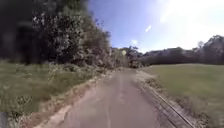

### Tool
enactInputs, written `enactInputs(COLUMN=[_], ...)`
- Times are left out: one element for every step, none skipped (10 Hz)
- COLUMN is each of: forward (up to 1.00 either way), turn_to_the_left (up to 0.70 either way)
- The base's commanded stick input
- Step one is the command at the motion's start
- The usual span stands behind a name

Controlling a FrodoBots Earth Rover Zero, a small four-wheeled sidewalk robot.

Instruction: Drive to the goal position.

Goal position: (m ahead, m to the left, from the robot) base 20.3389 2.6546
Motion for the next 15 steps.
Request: enactInputs(forward=[1.0,1.0,1.0,1.0,1.0,1.0,1.0,1.0,1.0,1.0,1.0,1.0,1.0,1.0,1.0], turn_to_the_left=[0.0,0.0,0.0,0.0,0.0,0.0,0.0,0.0,0.0,0.0,0.0,0.0,0.0,0.0,0.0])
